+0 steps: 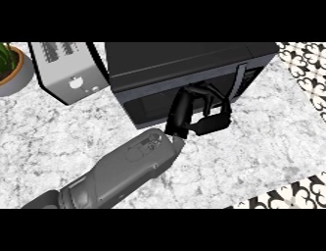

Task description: Pick up the milk, place it into the microwave and close the microwave

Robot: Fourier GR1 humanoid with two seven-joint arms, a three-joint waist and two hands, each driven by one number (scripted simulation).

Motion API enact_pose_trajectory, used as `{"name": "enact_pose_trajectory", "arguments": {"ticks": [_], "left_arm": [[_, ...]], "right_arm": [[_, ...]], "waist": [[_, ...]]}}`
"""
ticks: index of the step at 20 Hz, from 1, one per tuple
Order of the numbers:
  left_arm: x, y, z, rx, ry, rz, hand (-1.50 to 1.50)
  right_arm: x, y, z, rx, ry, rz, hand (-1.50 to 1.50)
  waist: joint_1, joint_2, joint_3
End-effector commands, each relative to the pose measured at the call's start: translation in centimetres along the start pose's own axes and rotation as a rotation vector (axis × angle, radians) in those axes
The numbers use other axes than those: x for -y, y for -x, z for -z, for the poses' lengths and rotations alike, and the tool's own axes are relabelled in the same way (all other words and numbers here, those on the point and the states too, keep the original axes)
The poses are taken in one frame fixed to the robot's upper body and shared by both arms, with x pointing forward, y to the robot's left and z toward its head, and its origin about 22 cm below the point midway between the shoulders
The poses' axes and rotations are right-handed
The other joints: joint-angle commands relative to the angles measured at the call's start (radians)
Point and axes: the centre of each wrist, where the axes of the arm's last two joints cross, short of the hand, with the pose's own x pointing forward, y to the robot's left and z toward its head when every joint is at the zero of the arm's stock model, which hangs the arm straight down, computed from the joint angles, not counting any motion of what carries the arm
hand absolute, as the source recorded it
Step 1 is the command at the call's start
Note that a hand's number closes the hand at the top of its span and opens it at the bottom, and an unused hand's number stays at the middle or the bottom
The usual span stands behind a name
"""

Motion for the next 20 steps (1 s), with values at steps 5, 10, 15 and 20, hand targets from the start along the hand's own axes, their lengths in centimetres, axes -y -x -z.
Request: {"name": "enact_pose_trajectory", "arguments": {"ticks": [5,10,15,20], "left_arm": [[-1.8,0.1,2.3,0.004,-0.137,0.01,1.5],[-1.9,0.4,2.3,0.018,-0.149,0.014,1.5],[-1.8,0.2,2.4,0.04,-0.159,0.009,1.5],[-2.1,1.1,1.9,0.037,-0.162,0.013,1.5]], "right_arm": [[-0.2,-0.4,0.5,0.005,-0.063,0.031,-1.5],[-0.4,-0.9,0.8,0.001,-0.096,0.032,-1.5],[-0.2,-1.3,1.1,0.006,-0.112,0.026,-1.5],[-0.3,-1.2,0.9,0.0,-0.107,0.041,-1.5]], "waist": [[-0.012,0.016,-0.001],[-0.019,0.015,-0.002],[-0.022,0.021,-0.001],[-0.03,0.028,0.0]]}}
